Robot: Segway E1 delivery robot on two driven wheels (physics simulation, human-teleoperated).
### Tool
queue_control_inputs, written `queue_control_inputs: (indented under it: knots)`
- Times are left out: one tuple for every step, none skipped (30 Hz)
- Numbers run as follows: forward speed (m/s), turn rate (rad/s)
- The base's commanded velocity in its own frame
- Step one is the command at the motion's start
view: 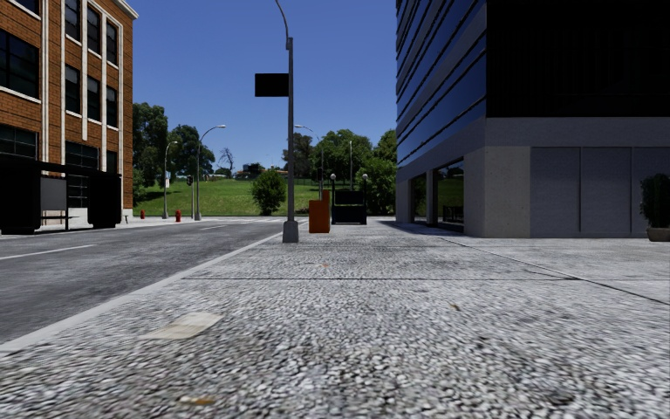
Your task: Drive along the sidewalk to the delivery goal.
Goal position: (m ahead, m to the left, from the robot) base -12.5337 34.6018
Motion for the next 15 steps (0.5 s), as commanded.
queue_control_inputs:
  knots:
    - [0.00, 0.00]
    - [0.00, 0.00]
    - [0.00, 0.00]
    - [0.00, 0.00]
    - [0.00, 0.00]
    - [0.00, 0.00]
    - [0.00, 0.00]
    - [0.00, 0.00]
    - [0.00, 0.00]
    - [0.00, 0.00]
    - [0.00, 0.00]
    - [0.00, 0.00]
    - [0.00, 0.00]
    - [0.00, 0.00]
    - [0.00, 0.00]
